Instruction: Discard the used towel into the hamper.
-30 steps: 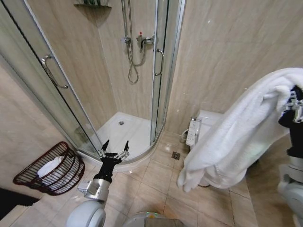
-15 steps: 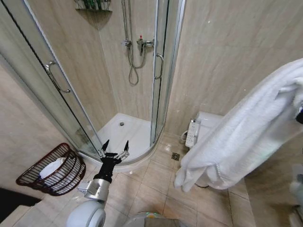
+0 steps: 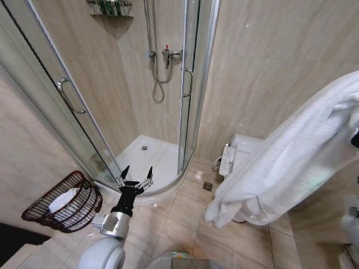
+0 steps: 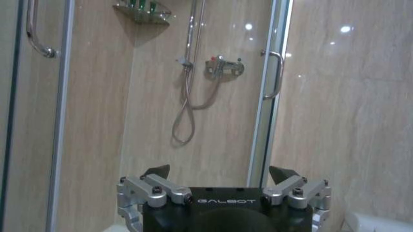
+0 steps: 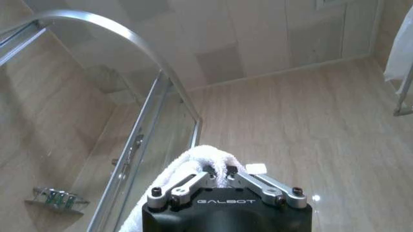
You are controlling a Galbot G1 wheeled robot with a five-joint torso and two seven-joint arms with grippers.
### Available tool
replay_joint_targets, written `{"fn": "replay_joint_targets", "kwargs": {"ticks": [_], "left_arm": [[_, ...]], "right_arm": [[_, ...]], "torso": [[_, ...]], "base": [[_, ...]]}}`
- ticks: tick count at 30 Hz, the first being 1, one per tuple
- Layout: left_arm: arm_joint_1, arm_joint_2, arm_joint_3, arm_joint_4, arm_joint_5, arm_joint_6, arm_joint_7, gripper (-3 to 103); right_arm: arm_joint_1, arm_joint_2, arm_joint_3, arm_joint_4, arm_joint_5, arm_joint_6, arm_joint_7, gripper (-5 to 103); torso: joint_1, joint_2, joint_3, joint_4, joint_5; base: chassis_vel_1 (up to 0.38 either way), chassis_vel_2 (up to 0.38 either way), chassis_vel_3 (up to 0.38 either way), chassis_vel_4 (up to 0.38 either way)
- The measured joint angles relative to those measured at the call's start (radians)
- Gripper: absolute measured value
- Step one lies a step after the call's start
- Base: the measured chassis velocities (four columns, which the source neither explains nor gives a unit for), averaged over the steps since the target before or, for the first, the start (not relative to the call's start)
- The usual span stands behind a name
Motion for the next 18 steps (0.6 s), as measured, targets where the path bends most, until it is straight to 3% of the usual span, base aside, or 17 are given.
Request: {"fn": "replay_joint_targets", "kwargs": {"ticks": [18], "left_arm": [[0.000,0.000,0.000,0.000,0.000,0.000,0.000,100]], "right_arm": [[0.007,0.011,-0.088,0.000,-0.061,-0.007,0.008,3]], "torso": [[0.040,0.089,0.049,0.0001,0.0000]], "base": [[0.000,0.000,0.000,0.000]]}}
